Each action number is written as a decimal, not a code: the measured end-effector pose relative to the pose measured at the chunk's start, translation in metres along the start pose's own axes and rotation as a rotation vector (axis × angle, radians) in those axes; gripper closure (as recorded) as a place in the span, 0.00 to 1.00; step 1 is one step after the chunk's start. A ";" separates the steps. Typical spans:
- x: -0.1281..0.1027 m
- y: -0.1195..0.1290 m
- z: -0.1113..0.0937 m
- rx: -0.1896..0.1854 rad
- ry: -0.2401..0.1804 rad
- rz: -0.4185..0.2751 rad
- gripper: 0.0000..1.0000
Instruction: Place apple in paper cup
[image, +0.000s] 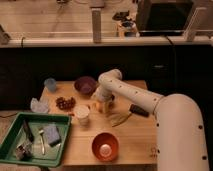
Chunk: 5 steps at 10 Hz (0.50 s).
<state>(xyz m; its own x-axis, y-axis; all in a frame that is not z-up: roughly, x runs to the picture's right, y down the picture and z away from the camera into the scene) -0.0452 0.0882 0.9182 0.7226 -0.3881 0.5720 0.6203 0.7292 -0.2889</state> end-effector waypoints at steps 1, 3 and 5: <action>-0.001 0.000 0.000 -0.002 -0.004 -0.002 0.30; -0.003 0.000 0.000 -0.003 -0.011 -0.006 0.37; -0.003 0.000 0.000 -0.003 -0.015 -0.007 0.42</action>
<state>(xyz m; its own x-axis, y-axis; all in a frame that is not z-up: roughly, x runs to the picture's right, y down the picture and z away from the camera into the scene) -0.0479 0.0894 0.9163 0.7134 -0.3844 0.5859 0.6264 0.7246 -0.2873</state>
